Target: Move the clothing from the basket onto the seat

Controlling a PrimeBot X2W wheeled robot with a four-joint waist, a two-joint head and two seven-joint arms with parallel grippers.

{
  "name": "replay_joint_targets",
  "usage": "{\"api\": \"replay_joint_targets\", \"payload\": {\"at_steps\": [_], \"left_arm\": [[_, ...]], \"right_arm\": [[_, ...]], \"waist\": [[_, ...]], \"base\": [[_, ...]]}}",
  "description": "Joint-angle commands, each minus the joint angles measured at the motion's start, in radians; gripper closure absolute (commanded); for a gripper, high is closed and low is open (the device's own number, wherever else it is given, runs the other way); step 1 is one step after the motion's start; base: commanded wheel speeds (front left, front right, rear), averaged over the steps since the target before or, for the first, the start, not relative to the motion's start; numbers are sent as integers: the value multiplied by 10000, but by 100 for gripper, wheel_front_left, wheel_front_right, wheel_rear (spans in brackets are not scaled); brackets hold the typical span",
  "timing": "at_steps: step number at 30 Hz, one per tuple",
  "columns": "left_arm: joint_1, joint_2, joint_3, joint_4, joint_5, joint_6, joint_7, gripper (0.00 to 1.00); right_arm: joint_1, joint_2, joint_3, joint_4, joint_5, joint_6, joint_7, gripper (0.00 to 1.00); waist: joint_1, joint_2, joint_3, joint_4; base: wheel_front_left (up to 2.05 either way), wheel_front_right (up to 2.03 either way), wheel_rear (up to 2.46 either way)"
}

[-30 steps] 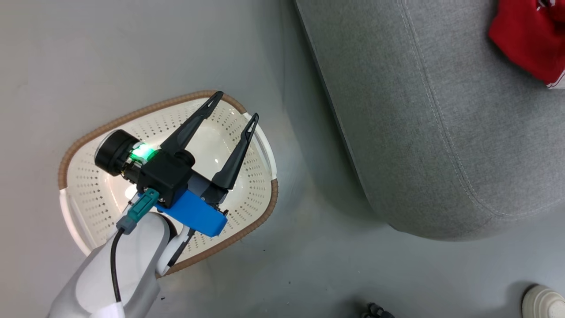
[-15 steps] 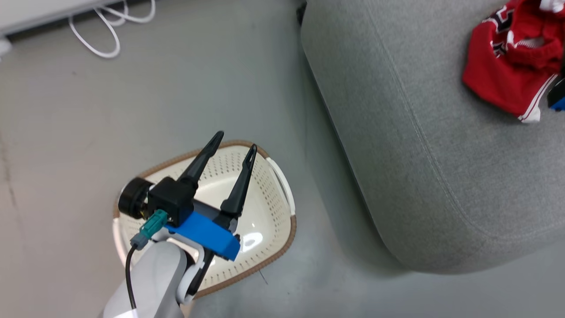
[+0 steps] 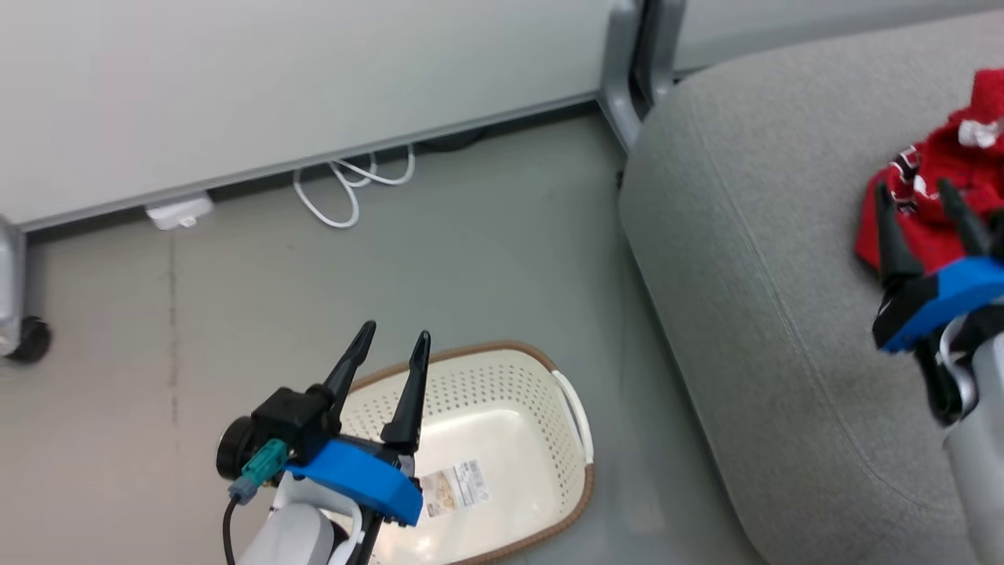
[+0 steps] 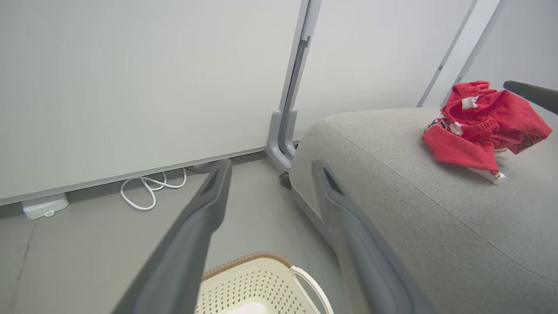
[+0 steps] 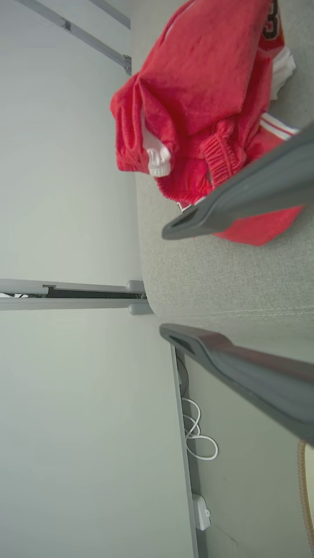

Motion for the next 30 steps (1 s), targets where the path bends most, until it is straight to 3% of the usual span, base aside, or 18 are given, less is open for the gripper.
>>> {"api": "replay_joint_targets", "payload": {"at_steps": [1,17,23,30], "left_arm": [[284,-72,117,41,-7,-17,-45,0],[1401,-126,1421,347,7,-23,-45,0],[1579,-201,1778,352,95,-24,-37,0],[1781,-180,2015,433,105,-24,-37,0]], "right_arm": [[673,101,-25,-564,66,1,20,0],[5464,2099,-1178,-5884,-850,1,1341,0],[6441,2613,-1400,-6773,-910,1,1583,0],[6943,2836,-1435,-7000,-853,3,1631,0]], "waist": [[2,-1,-662,647],[2,-1,-1737,2102],[2,-1,-1834,2365],[2,-1,-1880,2301]], "base": [[0,0,0],[0,0,0],[0,0,0],[0,0,0]]}}
